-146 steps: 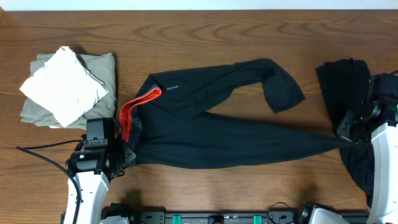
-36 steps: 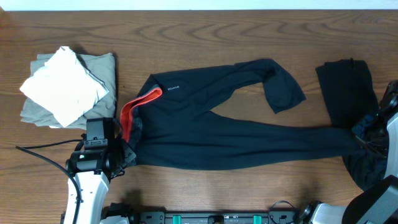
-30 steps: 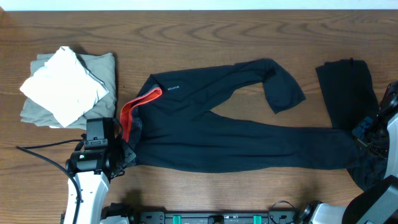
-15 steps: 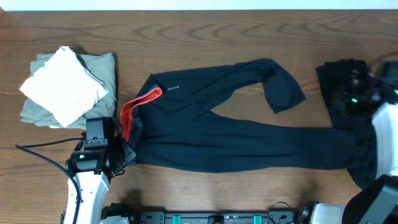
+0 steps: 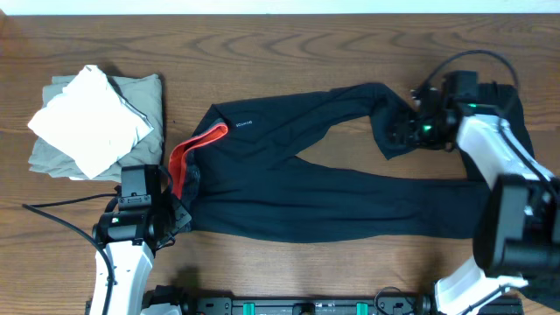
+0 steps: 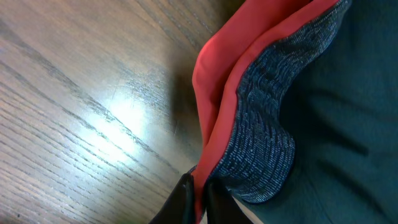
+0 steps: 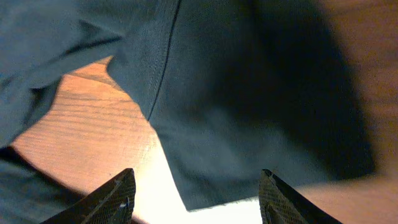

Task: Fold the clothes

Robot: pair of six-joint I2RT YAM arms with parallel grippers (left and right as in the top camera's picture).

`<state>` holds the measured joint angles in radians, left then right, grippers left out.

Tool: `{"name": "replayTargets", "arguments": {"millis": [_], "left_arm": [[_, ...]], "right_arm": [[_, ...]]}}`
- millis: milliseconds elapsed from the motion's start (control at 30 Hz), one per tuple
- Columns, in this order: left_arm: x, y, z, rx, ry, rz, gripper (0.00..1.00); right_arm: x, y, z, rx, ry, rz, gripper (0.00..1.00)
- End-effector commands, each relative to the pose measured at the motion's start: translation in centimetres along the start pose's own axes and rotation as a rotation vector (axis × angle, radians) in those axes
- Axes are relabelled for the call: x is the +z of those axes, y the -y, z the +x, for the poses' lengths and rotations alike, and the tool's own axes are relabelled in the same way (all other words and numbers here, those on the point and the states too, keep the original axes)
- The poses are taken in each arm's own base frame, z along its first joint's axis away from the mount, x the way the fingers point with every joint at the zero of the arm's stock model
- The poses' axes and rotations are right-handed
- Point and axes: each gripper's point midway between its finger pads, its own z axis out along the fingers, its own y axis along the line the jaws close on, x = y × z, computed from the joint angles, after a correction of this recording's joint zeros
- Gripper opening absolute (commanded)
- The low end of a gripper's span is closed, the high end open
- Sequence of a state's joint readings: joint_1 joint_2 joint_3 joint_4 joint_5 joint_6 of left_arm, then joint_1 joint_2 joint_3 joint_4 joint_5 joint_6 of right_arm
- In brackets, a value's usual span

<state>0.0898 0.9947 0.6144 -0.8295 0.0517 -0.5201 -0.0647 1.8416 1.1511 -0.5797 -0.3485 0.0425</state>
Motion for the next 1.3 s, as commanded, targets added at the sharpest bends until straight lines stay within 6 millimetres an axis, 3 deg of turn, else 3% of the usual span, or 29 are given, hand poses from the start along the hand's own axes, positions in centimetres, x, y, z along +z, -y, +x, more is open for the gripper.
{"name": "replayTargets", "arguments": {"millis": [0,133,333,400,467,500,633,767,1033,1100,1267], "left_arm": [[-0.3,-0.1,-0.4,-0.001,0.015,-0.005,0.15],[-0.3,-0.2,-0.3,-0.001,0.008,-0.01,0.15],[-0.3,-0.2,-0.2,-0.001,0.006,-0.012,0.15],[-0.3,-0.2,-0.2,-0.001,0.006,-0.012,0.15],[-0.3,-0.2,-0.2,-0.001,0.006,-0.012,0.15],[-0.3,-0.2,-0.2,-0.001,0.006,-0.012,0.15],[-0.3,-0.2,-0.2,-0.001,0.006,-0.012,0.16],[-0.3,-0.2,-0.2,-0.001,0.007,-0.012,0.16],[-0.3,-0.1,-0.5,-0.001,0.017,-0.005,0.16],[-0.3,-0.1,-0.5,-0.001,0.017,-0.005,0.16],[-0.3,-0.1,-0.5,-0.001,0.016,-0.005,0.16]], "right_arm": [[2.3,-0.8,0.2,-0.045,-0.029,-0.005,0.61],[3.8,-0.4,0.1,-0.054,-0.03,0.049,0.61],[4.2,0.9,-0.6,-0.039,0.001,0.142,0.58],[4.3,1.0,-0.7,-0.04,0.005,0.145,0.48],[4.2,1.2,-0.7,-0.04,0.005,0.156,0.05],[4.2,1.4,-0.6,-0.034,0.004,0.167,0.01],[3.3,2.7,-0.6,0.011,0.012,0.252,0.01],[0.0,3.6,-1.1,0.013,0.05,0.359,0.02],[-11.3,3.4,-4.4,0.06,0.328,0.451,0.01],[-13.3,3.4,-4.8,0.069,0.378,0.452,0.01],[-15.3,4.6,-4.5,0.106,0.409,0.476,0.01]]}}
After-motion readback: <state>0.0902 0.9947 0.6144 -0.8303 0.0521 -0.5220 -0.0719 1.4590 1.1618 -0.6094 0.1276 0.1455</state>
